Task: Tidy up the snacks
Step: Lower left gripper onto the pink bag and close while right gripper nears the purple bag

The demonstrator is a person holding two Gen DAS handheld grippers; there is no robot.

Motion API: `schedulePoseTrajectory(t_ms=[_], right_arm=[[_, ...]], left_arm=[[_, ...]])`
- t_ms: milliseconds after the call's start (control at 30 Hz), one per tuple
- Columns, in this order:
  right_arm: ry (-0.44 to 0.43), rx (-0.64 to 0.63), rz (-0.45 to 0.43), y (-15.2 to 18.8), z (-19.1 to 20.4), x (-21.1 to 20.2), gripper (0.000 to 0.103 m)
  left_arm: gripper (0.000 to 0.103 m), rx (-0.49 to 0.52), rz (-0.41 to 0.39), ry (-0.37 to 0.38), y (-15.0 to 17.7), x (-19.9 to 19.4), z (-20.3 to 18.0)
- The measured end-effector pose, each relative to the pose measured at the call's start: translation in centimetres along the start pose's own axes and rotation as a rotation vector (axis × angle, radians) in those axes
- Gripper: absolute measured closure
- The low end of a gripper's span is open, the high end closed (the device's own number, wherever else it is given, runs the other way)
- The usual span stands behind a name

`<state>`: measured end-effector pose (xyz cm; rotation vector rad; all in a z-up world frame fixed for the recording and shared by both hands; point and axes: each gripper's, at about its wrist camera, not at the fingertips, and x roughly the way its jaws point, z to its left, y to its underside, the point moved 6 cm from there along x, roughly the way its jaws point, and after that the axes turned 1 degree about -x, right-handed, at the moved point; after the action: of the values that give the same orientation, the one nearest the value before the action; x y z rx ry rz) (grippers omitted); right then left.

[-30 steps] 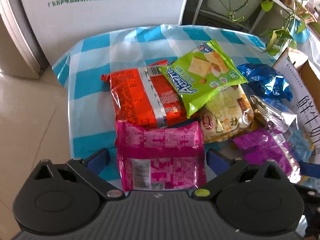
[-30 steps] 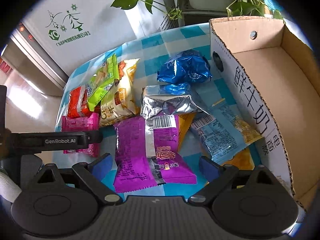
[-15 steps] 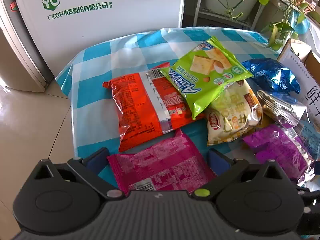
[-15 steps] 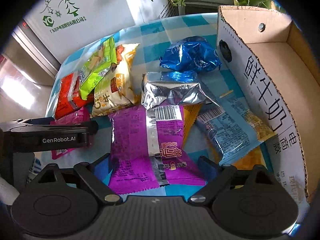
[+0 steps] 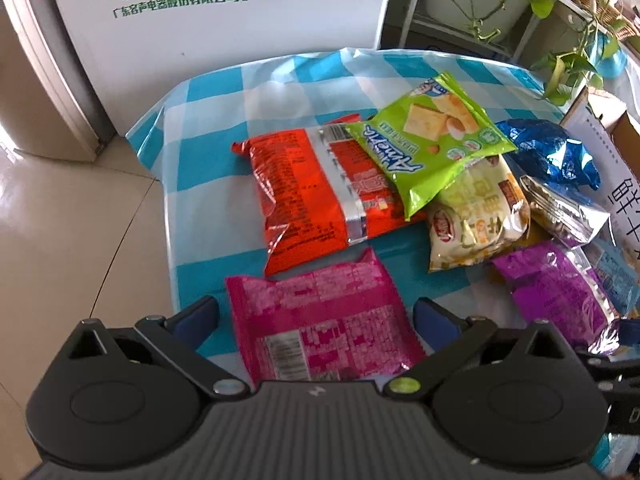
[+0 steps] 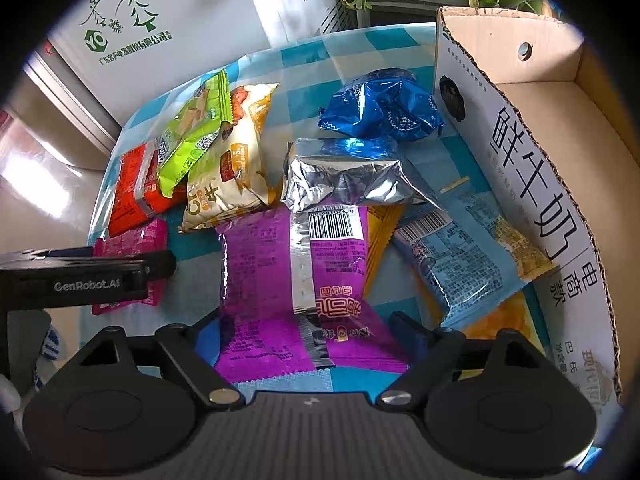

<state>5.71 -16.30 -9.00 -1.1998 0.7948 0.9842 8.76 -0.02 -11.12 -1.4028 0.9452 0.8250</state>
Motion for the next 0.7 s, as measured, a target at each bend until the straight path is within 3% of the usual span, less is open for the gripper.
schedulePoseTrajectory(t_ms=[333,533,700], right_arm=[[-0.005,0.008,-0.001,0.1,-0.1,-0.3,0.017],[-0.021,0.011,-0.002,0.2,-0.2,-0.5,0.022],[-0.044,0.013,-0.001,0.4,-0.3,-0.9,0.033]], left_arm=[[0.003,0.070,-0.030,-0.009,0.8,-0.2,-1.6],[0.025,0.059,-0.076,0.022,0.6,-1.1,-1.4],[0.030,0.027,-0.093,0.036,0.9,-1.7,-1.1]])
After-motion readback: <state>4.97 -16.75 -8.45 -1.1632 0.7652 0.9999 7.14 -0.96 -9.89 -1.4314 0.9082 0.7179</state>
